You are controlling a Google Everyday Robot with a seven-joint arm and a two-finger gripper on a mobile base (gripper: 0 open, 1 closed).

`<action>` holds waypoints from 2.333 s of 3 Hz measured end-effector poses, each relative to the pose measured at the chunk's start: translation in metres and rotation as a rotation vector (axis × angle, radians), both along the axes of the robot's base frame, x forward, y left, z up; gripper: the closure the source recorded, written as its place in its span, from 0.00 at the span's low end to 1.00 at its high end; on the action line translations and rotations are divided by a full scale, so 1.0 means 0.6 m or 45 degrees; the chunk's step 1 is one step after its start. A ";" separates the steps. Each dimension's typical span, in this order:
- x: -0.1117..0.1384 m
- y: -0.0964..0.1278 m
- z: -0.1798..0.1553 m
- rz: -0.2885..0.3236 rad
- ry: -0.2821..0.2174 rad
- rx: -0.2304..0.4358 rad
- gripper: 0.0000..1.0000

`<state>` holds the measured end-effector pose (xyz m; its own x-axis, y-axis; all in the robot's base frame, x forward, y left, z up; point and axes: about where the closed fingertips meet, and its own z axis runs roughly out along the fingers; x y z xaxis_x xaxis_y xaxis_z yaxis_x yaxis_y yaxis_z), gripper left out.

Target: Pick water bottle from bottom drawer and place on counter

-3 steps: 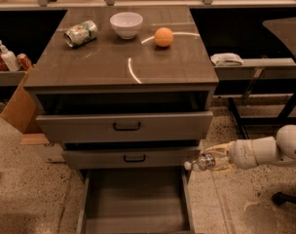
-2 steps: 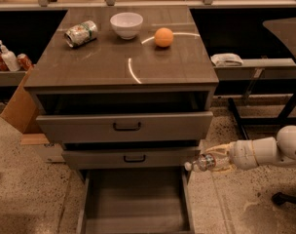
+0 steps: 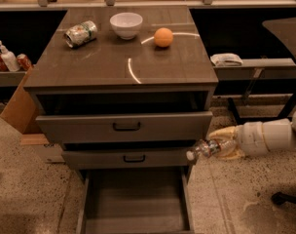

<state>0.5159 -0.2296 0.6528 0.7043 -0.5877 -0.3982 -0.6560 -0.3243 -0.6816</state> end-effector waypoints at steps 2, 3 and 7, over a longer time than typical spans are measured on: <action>0.010 -0.004 0.260 0.132 -0.361 -0.054 1.00; 0.010 -0.004 0.260 0.132 -0.361 -0.053 1.00; 0.171 0.068 0.454 0.155 -0.170 0.254 1.00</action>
Offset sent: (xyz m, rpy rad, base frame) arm 0.0049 -0.0060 0.2379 -0.0438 -0.4201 0.1589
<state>0.6188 -0.1890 0.9250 0.8191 -0.4148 -0.3963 -0.5202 -0.2459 -0.8179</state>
